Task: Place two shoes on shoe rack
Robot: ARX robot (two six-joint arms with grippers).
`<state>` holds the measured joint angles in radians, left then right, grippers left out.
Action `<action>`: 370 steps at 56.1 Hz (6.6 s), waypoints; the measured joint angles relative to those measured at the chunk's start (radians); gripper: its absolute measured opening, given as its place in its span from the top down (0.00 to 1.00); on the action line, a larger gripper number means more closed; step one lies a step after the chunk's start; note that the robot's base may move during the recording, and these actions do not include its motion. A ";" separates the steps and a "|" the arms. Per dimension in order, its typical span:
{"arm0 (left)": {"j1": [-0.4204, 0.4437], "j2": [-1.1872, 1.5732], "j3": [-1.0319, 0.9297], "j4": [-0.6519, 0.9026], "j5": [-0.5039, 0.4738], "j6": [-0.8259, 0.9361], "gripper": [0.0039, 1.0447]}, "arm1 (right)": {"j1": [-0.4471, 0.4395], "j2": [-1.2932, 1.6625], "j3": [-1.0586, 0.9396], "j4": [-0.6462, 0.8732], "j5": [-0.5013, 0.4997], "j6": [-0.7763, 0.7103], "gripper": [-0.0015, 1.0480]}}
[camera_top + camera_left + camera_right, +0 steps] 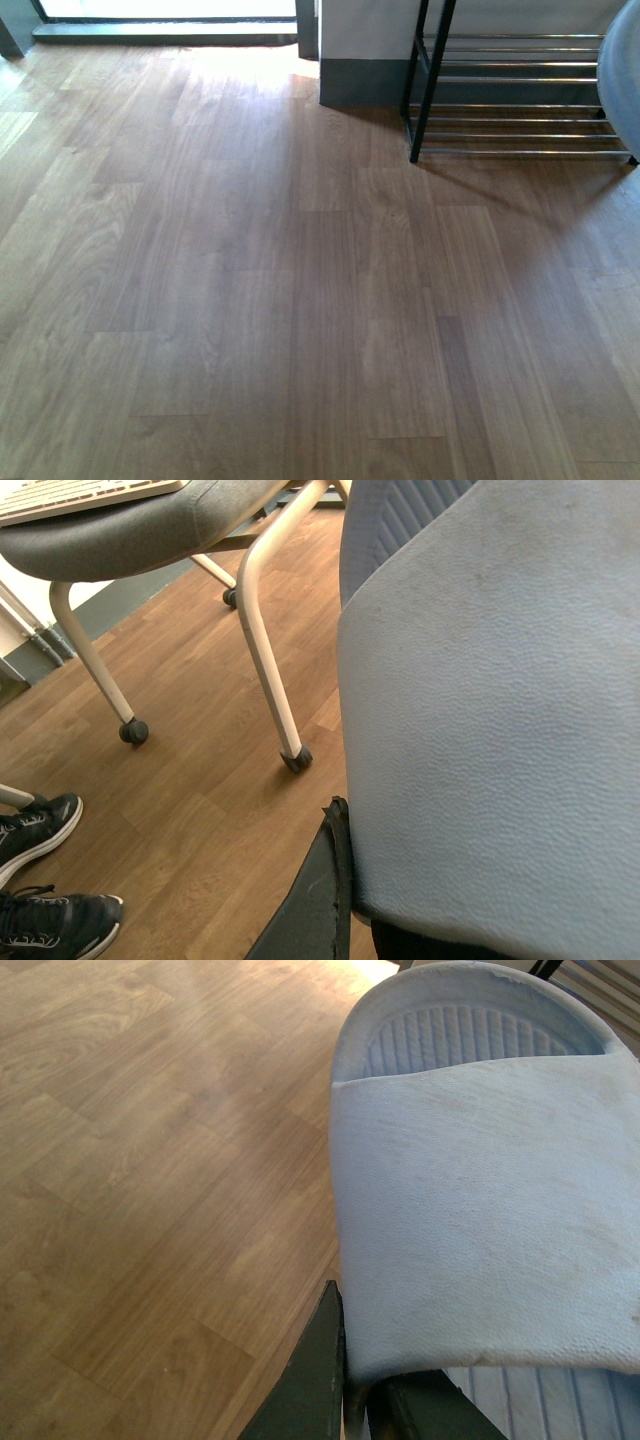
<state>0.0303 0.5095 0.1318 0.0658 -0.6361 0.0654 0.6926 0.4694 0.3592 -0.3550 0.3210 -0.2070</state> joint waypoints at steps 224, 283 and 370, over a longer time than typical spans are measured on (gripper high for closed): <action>0.000 0.000 0.000 0.000 0.000 0.000 0.98 | -0.030 1.263 0.761 0.588 -0.076 0.319 0.98; 0.000 0.000 0.000 0.000 0.001 0.000 0.98 | -0.285 1.197 0.677 0.452 -0.170 0.533 0.32; 0.000 0.000 0.000 0.000 0.000 0.000 0.98 | -0.689 0.291 -0.335 1.089 -0.315 0.210 0.98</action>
<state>0.0303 0.5091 0.1318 0.0654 -0.6357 0.0654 0.0040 0.7609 0.0242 0.7345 0.0055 0.0032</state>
